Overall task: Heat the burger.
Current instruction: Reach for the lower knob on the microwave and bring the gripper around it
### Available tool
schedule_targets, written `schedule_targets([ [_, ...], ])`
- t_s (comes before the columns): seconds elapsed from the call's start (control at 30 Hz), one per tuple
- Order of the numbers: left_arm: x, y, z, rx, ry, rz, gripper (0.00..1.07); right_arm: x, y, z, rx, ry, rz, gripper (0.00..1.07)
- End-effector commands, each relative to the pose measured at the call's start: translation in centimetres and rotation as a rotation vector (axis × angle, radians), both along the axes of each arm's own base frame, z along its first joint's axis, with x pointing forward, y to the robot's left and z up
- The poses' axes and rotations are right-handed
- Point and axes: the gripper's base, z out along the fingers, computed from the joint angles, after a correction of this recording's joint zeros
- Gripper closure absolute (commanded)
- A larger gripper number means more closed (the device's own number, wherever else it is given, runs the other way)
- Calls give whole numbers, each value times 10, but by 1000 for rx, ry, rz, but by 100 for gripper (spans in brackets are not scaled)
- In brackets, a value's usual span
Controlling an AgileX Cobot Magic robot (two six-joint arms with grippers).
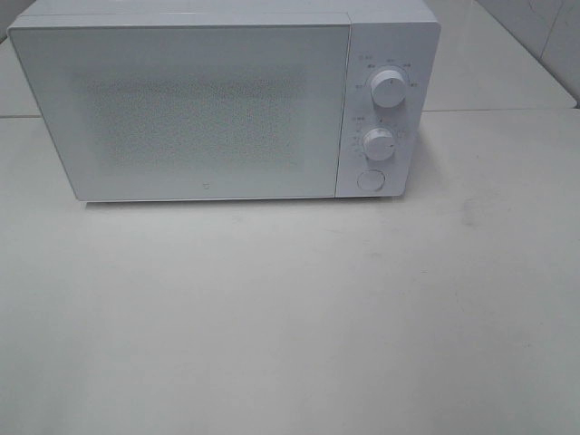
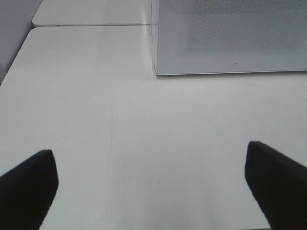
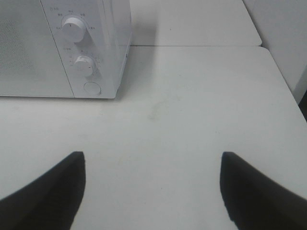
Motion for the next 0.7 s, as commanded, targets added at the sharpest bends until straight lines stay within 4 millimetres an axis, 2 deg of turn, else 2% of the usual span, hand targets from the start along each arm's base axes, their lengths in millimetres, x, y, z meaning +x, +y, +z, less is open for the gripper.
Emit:
schedule_targets([
  [0.03, -3, 0, -1, -6, -24, 4, 9, 10, 1, 7, -9, -39, 7, 32],
  [0.3, -3, 0, -1, -6, -24, 4, 9, 53, 7, 12, -16, -17, 18, 32],
  [0.4, -3, 0, -1, -6, -24, 4, 9, 62, 9, 11, -17, -10, 20, 32],
  [0.47, -3, 0, -1, -6, -24, 4, 9, 78, 11, 10, -19, 2, 25, 32],
  [0.7, -3, 0, -1, -6, -24, 4, 9, 105, 15, 7, -17, -15, 34, 32],
])
